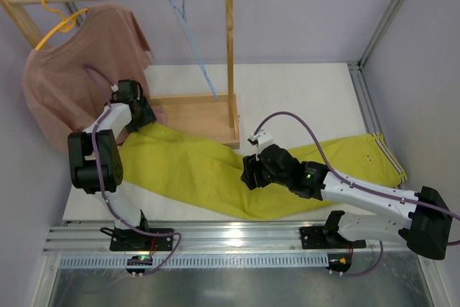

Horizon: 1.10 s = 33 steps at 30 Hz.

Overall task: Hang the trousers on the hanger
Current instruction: Fold the trousers

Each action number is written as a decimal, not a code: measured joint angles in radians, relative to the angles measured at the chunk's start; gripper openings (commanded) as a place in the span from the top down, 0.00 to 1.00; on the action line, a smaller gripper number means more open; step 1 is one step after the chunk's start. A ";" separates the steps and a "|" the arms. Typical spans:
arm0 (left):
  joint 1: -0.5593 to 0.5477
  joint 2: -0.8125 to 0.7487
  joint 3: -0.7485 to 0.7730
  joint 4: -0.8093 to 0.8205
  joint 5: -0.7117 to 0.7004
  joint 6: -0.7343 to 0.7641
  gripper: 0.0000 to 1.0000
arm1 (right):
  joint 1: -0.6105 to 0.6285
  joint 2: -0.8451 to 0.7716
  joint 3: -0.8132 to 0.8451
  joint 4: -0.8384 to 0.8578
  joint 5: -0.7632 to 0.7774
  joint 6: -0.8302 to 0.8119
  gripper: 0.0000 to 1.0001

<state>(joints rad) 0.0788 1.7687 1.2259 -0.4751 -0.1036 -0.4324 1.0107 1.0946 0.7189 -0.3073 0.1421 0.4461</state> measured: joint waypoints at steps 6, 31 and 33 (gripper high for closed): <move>0.000 0.026 0.000 0.013 0.010 0.023 0.45 | 0.000 -0.016 -0.014 -0.002 0.012 -0.003 0.41; -0.032 0.044 0.138 -0.226 -0.225 -0.274 0.30 | 0.000 0.015 -0.015 0.016 0.011 -0.004 0.41; -0.047 0.045 0.165 -0.254 -0.249 -0.319 0.29 | 0.000 0.019 -0.015 0.019 0.011 -0.004 0.41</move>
<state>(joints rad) 0.0315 1.8133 1.3907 -0.7296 -0.3531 -0.7509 1.0103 1.1137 0.7036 -0.2878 0.1535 0.4423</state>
